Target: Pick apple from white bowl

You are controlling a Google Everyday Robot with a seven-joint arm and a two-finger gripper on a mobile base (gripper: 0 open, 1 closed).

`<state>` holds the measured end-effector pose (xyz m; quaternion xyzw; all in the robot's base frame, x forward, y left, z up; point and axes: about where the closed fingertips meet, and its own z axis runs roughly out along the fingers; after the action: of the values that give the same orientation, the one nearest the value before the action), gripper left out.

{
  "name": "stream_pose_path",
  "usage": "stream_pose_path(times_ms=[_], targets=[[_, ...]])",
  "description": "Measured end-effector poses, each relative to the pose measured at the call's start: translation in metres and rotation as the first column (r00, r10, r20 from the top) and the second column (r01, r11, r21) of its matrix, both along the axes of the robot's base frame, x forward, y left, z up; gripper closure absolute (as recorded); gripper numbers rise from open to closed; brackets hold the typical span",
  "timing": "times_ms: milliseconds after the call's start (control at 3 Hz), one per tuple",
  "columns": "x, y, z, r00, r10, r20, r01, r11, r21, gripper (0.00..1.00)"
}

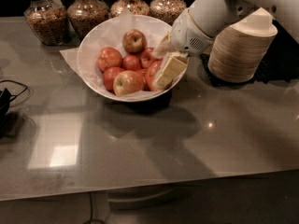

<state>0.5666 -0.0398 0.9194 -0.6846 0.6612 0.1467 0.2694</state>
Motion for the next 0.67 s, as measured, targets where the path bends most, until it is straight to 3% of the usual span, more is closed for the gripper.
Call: stream_pose_path(times_ms=[667], targets=[[0.0009,-0.0088,-0.0094,0.9995,-0.016,-0.027,0.016,1.000,-0.002,0.32]])
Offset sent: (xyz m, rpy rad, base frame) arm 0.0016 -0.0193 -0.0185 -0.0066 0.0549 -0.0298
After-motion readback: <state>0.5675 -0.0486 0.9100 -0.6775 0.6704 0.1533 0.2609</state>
